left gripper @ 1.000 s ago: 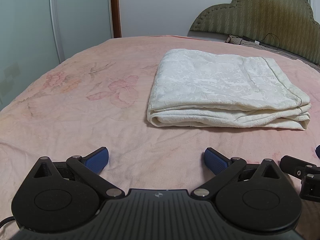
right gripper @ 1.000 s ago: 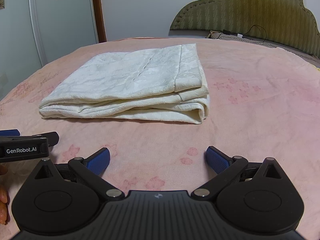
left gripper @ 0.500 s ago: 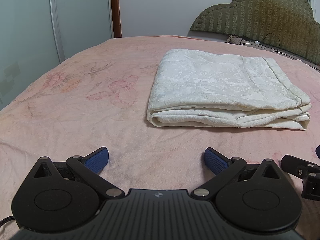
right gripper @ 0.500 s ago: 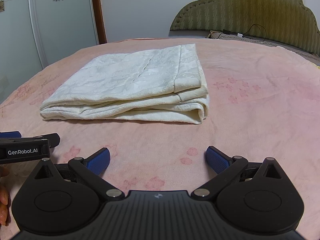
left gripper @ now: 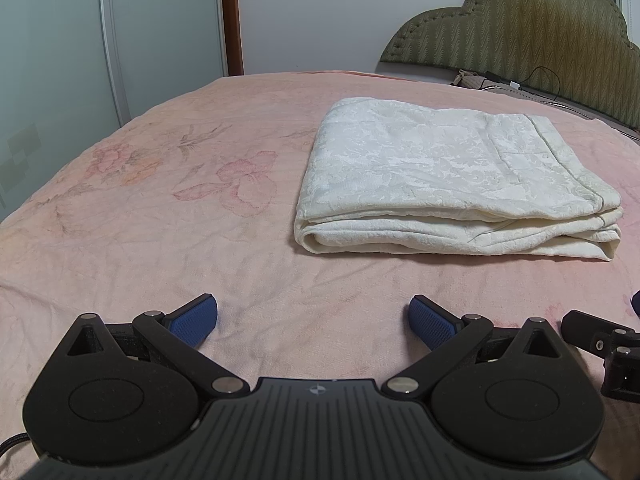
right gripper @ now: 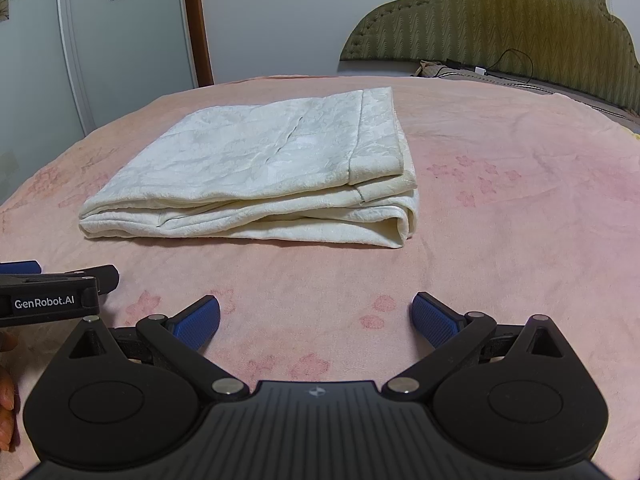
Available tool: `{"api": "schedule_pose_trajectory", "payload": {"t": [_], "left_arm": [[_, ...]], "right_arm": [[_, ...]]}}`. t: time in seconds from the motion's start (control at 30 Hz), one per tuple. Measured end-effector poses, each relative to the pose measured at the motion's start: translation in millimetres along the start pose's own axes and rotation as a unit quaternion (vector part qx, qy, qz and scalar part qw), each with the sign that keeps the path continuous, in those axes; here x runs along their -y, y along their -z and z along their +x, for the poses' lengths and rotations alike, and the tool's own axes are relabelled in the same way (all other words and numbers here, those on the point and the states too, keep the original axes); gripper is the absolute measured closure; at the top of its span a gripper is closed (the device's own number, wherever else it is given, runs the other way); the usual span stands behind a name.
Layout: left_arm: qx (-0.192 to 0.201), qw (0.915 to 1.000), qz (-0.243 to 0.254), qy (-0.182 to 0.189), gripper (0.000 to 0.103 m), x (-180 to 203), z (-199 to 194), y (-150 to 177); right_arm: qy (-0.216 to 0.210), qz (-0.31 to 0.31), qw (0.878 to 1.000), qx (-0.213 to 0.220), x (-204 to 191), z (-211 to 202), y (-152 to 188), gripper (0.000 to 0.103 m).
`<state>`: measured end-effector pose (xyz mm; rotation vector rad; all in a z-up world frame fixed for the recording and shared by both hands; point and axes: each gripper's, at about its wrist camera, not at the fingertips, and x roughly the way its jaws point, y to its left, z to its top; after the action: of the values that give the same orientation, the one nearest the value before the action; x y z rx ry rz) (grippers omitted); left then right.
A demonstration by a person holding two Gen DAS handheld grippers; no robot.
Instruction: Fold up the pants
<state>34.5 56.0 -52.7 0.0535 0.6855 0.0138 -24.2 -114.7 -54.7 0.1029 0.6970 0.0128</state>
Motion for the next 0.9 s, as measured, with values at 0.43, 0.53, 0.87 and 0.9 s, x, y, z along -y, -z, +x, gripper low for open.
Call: {"api": "schedule_pose_trajectory", "payload": {"t": [0.43,0.53,0.87,0.9], "left_arm": [[-0.001,1.0000,-0.004,0.000,0.000,0.3,0.1,0.2],[-0.001,1.0000,-0.003,-0.002,0.000,1.7,-0.3,0.2],[-0.001,1.0000,-0.003,-0.003,0.000,1.8,-0.7,0.4],[-0.001,1.0000,-0.003,-0.002,0.000,1.8,-0.7,0.4]], "right_arm": [[-0.003,0.004,1.000,0.002,1.3,-0.5,0.5,0.000],[0.000,-0.001,1.000,0.000,0.9,-0.3,0.2,0.000],[0.005,-0.007,1.000,-0.003,-1.6,0.7,-0.1,0.000],[0.005,-0.007,1.000,-0.003,-1.5,0.7,-0.1,0.000]]}}
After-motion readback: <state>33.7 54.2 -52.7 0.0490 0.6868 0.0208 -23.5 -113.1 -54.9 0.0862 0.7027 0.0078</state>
